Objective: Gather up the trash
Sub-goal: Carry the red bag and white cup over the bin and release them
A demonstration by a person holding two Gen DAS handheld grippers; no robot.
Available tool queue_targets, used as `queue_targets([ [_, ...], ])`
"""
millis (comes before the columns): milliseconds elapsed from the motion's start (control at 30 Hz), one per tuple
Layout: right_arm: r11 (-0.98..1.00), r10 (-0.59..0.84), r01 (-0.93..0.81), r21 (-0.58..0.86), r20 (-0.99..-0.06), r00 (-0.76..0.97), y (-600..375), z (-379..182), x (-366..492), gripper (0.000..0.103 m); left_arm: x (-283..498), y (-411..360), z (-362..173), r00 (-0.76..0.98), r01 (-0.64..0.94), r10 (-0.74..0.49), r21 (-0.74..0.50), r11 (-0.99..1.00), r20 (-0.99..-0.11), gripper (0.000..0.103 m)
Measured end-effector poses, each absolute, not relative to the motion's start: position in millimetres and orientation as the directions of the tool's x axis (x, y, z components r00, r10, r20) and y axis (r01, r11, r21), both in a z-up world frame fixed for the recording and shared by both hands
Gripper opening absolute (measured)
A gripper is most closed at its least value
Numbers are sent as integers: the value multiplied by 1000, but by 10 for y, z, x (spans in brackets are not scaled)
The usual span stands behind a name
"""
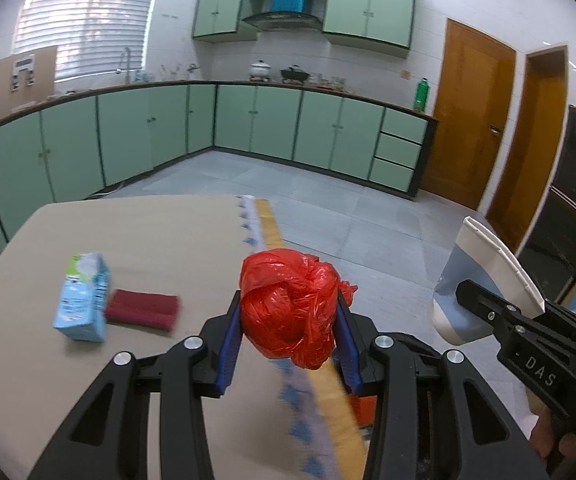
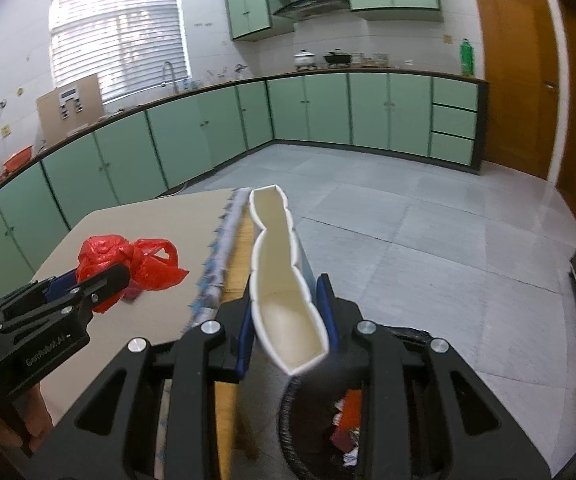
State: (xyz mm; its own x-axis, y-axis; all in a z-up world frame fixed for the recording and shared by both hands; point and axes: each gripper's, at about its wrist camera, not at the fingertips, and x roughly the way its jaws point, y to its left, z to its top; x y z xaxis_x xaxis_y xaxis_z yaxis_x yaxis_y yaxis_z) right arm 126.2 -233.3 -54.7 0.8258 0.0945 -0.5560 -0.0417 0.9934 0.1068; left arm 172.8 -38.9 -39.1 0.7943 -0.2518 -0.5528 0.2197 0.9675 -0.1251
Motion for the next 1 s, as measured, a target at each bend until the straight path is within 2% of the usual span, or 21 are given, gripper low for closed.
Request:
queue_targets([
  [500, 989, -46, 121, 89, -587, 808, -3241, -908, 821, 28, 1578, -1286, -662, 731, 350, -354, -125, 929, -584, 42],
  [1000, 977, -73, 185, 107, -651, 756, -3796, -1438, 942, 30, 1761, -1935, -1198, 646, 399, -377, -127, 908, -663, 42],
])
